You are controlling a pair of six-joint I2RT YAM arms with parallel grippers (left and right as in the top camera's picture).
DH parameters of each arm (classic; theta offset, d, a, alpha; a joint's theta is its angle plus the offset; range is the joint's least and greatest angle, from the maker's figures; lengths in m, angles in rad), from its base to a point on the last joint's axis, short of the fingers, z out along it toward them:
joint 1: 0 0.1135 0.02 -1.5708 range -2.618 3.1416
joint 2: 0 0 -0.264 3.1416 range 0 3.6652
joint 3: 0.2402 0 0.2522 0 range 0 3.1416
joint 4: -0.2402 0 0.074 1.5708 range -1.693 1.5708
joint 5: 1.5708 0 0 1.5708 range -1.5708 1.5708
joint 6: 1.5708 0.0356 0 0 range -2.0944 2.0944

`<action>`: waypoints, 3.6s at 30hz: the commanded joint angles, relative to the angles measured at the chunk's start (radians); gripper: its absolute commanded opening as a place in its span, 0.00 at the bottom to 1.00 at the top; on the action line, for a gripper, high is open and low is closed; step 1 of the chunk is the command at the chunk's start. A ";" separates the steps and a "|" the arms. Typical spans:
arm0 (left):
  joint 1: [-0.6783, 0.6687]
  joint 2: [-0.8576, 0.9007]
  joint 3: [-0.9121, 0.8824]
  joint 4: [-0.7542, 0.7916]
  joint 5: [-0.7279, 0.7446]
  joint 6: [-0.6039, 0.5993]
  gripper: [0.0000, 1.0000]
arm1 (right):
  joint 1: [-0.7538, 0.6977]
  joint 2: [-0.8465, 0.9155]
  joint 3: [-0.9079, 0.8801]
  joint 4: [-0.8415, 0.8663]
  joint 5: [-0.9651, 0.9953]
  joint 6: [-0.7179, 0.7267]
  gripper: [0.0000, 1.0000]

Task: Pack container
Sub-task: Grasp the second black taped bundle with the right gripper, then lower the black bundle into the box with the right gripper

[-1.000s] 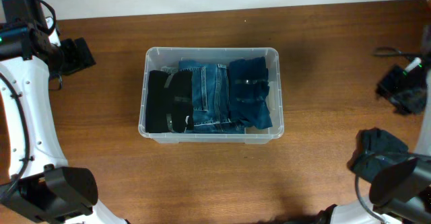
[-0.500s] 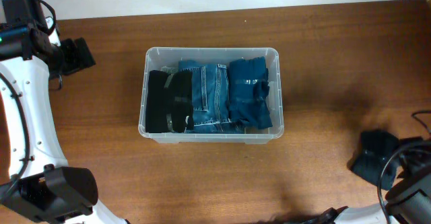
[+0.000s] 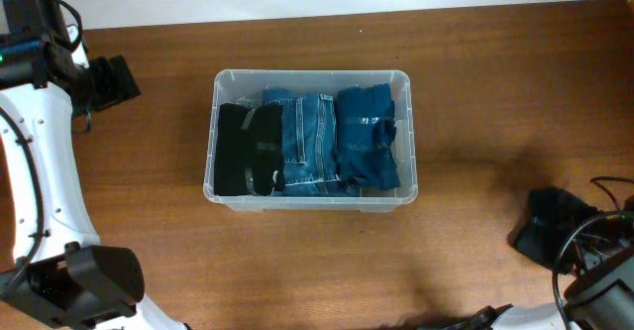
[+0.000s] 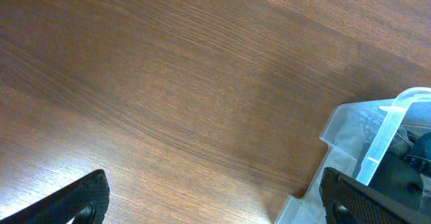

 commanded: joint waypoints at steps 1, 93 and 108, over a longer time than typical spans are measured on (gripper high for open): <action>0.002 -0.008 0.006 0.001 0.007 -0.005 0.99 | 0.003 0.014 -0.024 0.007 -0.157 -0.123 0.50; 0.001 -0.008 0.006 0.002 0.007 -0.005 1.00 | 1.517 0.123 0.657 -0.051 0.175 -0.204 0.41; 0.001 -0.008 0.006 0.002 0.007 -0.005 0.99 | 1.593 0.289 0.675 -0.070 0.147 -0.274 0.44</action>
